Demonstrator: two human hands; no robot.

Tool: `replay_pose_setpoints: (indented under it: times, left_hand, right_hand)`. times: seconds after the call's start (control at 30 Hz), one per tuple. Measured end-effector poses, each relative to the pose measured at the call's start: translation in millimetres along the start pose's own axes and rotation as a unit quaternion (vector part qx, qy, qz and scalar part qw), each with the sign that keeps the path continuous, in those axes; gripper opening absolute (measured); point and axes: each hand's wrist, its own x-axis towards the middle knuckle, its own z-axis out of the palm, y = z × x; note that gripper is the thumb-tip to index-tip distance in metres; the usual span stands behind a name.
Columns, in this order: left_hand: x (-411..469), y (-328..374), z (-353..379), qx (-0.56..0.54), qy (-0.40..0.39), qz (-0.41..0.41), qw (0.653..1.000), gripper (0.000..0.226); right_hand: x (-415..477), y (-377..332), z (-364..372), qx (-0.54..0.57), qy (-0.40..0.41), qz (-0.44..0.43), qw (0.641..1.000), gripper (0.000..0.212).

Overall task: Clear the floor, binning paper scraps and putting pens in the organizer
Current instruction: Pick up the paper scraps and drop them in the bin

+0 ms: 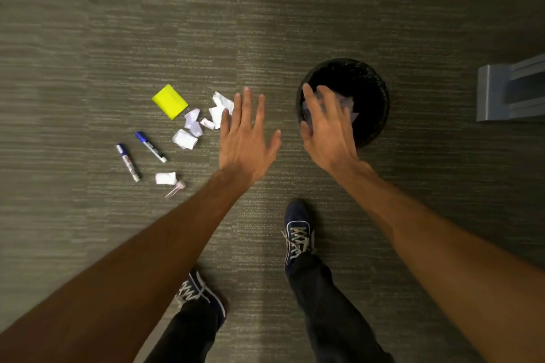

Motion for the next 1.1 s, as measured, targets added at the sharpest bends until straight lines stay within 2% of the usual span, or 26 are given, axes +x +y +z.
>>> replay_pose_setpoints:
  times: [0.1,0.27,0.43,0.57,0.77,0.9,1.0,1.1]
  left_hand:
    - [-35.3,-36.3,1.2,0.014,0.001,-0.025,1.0,0.08]
    - [-92.1,-99.7,17.9,-0.009,-0.001,-0.077,0.997,0.086]
    - [-133.9,-163.6,56.9,-0.043,-0.045,-0.146,0.987,0.093]
    - [-151.2,-210.3,99.3,-0.106,-0.08,-0.205,0.97,0.097]
    - [-144.3,-279.6,172.2,-0.189,-0.069,-0.274,0.941,0.098]
    - [-124.6,-315.6,210.1,-0.213,-0.031,-0.32,0.923,0.082]
    - [-104.9,-333.7,227.8,-0.175,-0.01,-0.298,0.938,0.062]
    - [-88.6,-340.7,235.7,-0.12,-0.039,-0.255,0.959,0.059]
  right_hand:
    - [-10.6,-38.7,9.6,0.001,-0.03,-0.041,0.999,0.078]
    - [-30.0,-93.6,54.2,0.004,-0.116,-0.072,0.991,0.081]
    - [-52.6,-124.8,124.6,0.027,-0.214,-0.05,0.975,0.081]
    - [-64.5,-134.1,188.4,0.043,-0.26,-0.023,0.964,0.08]
    - [-67.0,-135.2,286.6,0.022,-0.267,0.004,0.964,0.092]
    - [-65.9,-131.2,334.9,-0.018,-0.233,0.0,0.972,0.101]
    - [-64.5,-131.2,356.4,-0.03,-0.223,-0.01,0.974,0.099]
    - [-60.9,-133.8,367.2,-0.066,-0.204,-0.029,0.976,0.093]
